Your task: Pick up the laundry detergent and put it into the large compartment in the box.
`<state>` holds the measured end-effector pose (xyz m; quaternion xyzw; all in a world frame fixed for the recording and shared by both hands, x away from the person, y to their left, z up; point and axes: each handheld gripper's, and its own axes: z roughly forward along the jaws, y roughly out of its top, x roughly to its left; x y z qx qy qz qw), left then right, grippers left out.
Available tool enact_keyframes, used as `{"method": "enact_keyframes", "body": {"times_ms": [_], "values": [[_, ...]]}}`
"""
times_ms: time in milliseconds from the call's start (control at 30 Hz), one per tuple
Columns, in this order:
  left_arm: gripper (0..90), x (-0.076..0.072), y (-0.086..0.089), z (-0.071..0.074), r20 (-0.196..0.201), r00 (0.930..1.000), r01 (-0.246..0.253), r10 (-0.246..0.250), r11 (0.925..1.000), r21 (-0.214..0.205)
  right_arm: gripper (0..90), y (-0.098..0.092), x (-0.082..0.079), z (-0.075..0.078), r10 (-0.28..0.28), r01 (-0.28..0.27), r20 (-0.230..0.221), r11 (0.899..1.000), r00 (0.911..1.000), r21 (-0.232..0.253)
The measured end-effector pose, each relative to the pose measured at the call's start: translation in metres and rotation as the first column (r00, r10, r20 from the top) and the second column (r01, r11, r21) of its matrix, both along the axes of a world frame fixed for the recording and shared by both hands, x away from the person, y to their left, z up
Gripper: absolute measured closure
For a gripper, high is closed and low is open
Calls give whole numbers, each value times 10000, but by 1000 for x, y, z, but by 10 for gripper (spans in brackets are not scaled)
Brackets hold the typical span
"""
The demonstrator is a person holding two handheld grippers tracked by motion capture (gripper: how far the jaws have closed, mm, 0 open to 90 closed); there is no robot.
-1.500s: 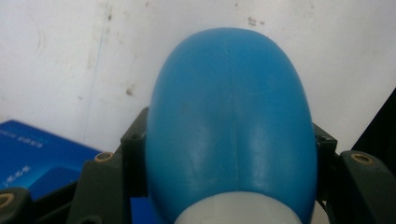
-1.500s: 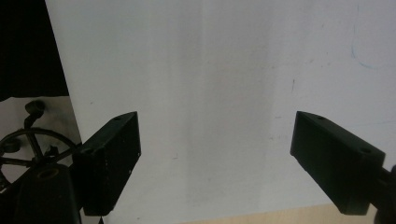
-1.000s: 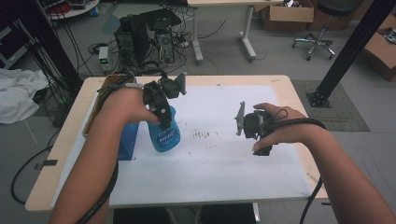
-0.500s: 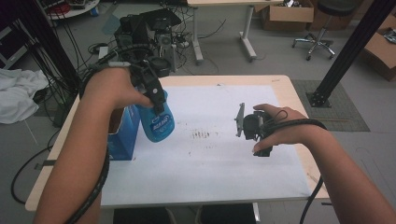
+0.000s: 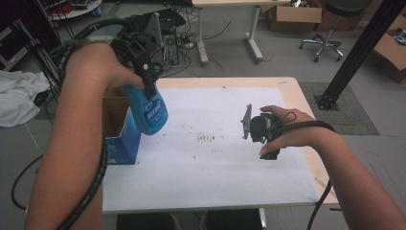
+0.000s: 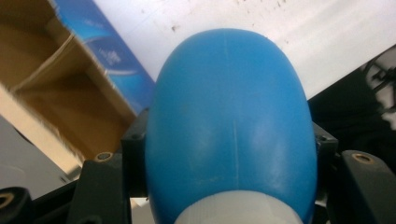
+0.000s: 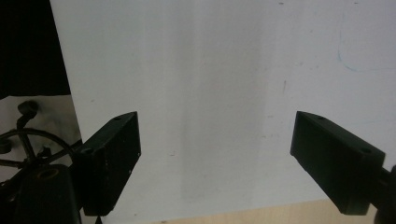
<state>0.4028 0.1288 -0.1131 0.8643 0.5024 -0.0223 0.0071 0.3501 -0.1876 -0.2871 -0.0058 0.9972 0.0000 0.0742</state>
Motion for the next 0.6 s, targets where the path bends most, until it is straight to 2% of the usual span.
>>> {"method": "enact_keyframes", "body": {"times_ms": [133,267,400,600], "values": [[385,0,13,12,-33,9961,-881,880,9961,-77,163,3,0,0,83,-83,9,10000,10000,10],[385,-1,29,23,28,9851,-1721,1721,9849,-182,163,4,0,0,113,-114,28,9999,9999,44],[386,-2,47,31,190,9672,-2526,2533,9669,-352,163,3,0,0,104,-104,34,9999,9999,31],[386,-2,70,34,275,9407,-3381,3381,9411,-47,163,1,1,0,65,-65,56,10000,10000,63]]}}
